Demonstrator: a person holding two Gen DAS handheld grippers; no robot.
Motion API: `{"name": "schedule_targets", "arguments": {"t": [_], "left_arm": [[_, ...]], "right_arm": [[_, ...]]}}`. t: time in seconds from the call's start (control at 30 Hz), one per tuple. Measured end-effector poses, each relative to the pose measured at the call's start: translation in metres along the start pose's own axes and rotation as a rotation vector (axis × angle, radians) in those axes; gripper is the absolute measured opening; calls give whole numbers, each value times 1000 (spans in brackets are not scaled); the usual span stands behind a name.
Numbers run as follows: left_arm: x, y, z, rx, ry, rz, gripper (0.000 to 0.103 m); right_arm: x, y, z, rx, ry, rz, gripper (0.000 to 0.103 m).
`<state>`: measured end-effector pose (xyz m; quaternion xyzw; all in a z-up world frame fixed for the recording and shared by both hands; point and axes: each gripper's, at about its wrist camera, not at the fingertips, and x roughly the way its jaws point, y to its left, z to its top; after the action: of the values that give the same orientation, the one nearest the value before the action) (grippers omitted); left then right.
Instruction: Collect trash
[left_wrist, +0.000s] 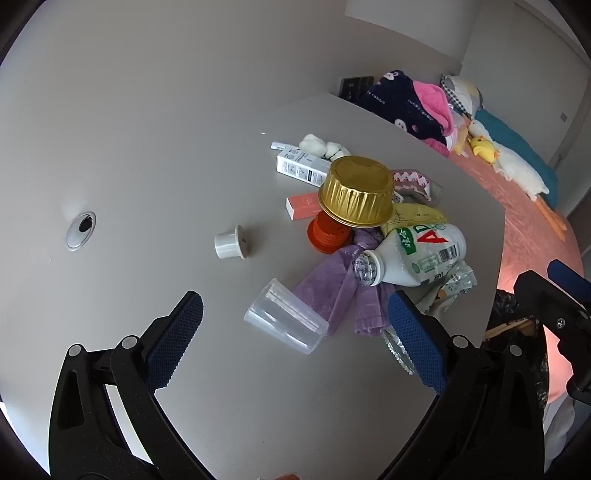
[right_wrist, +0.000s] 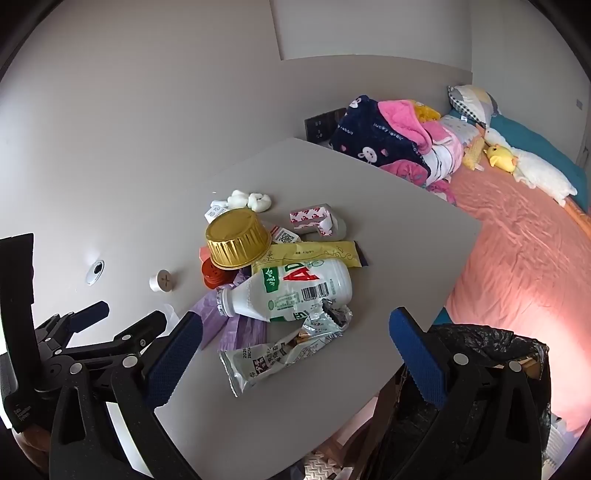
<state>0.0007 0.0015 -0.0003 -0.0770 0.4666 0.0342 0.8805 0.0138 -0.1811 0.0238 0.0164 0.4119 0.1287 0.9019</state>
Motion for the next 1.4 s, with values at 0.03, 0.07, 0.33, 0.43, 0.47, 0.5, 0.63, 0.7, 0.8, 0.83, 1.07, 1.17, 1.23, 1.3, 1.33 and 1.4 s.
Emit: {"name": "schedule_targets", "arguments": {"t": [0.03, 0.07, 0.33, 0.43, 0.47, 0.5, 0.63, 0.7, 0.8, 0.83, 1.07, 1.17, 1.23, 1.3, 1.33, 1.4], "left_arm": [[0, 1, 1, -2, 2, -5, 97], [1, 1, 1, -4, 3, -5, 97], [-4, -1, 1, 16, -11, 3, 97], [-5, 0, 2, 13, -12, -3, 97], [-5, 1, 2, 12, -12, -6, 97], [-4, -2, 1, 11, -15, -2, 97], [-2, -4, 0, 9, -14, 5, 97], [-2, -3, -1, 6, -11, 1, 97], [-2, -4, -1, 3, -12, -1, 97], [-2, -4, -1, 5, -11, -1, 97], [0, -7, -1, 11, -4, -3, 97], [0, -7, -1, 13, -3, -4, 97], [0, -7, -1, 12, -3, -5, 97], [0, -7, -1, 11, -4, -4, 97], [0, -7, -1, 10, -3, -5, 97], [-1, -7, 0, 10, -4, -6, 97]], "right_arm": [[0, 0, 0, 0, 1, 2, 100], [0, 0, 0, 1, 3, 3, 100], [-2, 4, -2, -6, -8, -3, 100], [-2, 1, -1, -3, -6, 0, 100], [-1, 1, 0, -2, -6, -1, 100], [-1, 0, 0, -1, -6, -1, 100], [-1, -1, 4, 3, -4, 0, 100], [-1, -1, 3, 3, -6, -1, 100], [-2, -1, 3, 3, -5, 2, 100], [-2, -1, 3, 2, -6, 0, 100], [-2, -1, 2, 2, -4, 0, 100], [-2, -1, 2, 2, -4, 0, 100], [-2, -1, 2, 1, -5, -1, 100], [-2, -1, 1, 1, -6, -1, 100], [-2, -1, 1, 1, -6, -1, 100], [-2, -1, 1, 1, -5, -2, 100]]}}
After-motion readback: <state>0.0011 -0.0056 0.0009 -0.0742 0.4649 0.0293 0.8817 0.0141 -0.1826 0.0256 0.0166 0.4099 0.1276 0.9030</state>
